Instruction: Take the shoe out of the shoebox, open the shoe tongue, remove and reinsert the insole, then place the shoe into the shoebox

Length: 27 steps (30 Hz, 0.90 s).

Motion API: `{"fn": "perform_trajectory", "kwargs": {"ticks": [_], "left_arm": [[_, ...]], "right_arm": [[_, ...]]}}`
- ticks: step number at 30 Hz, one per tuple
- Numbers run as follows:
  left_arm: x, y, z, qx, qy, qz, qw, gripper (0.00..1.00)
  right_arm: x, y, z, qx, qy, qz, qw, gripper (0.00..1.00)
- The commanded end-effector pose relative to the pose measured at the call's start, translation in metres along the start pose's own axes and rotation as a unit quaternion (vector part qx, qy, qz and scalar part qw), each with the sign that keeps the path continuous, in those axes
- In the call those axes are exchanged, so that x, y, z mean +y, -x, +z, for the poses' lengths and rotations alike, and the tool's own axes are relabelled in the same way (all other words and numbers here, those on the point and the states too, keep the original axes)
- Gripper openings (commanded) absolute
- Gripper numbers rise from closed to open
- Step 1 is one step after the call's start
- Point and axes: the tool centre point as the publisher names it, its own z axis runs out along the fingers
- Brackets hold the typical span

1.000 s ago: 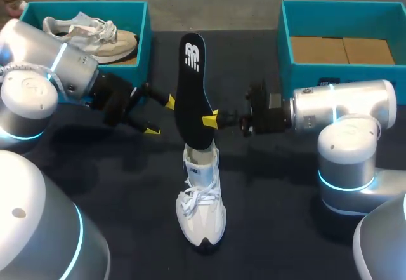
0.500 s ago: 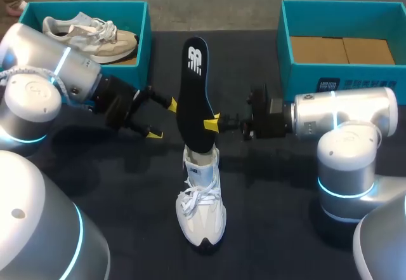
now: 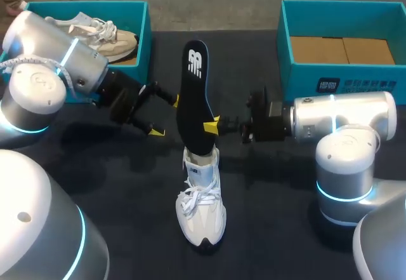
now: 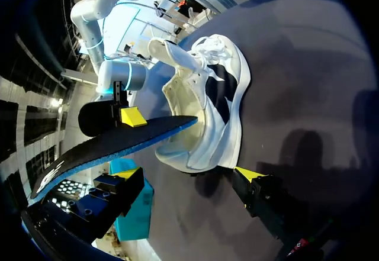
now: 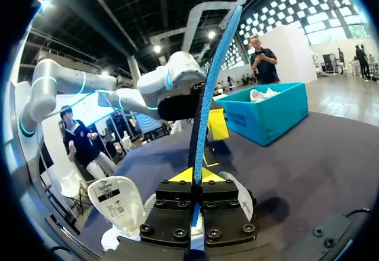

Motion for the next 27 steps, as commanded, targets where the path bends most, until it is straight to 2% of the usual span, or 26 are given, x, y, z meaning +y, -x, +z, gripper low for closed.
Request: {"fn": "perform_trajectory", "kwargs": {"ticks": [1,23,27], "left_arm": [[-0.001,0.003,0.002,0.007,0.003,0.0,1.0,1.0],[0.004,-0.004,0.005,0.021,0.01,-0.009,1.0,1.0],[0.005,-0.005,0.006,0.023,0.011,-0.009,1.0,1.0]], "right_arm": [[-0.003,-0.002,0.0,-0.003,0.002,0.001,1.0,0.0],[-0.015,-0.002,0.0,-0.009,-0.017,0.034,0.999,0.0],[-0.022,-0.001,0.002,-0.009,-0.022,0.053,0.998,0.0]]}}
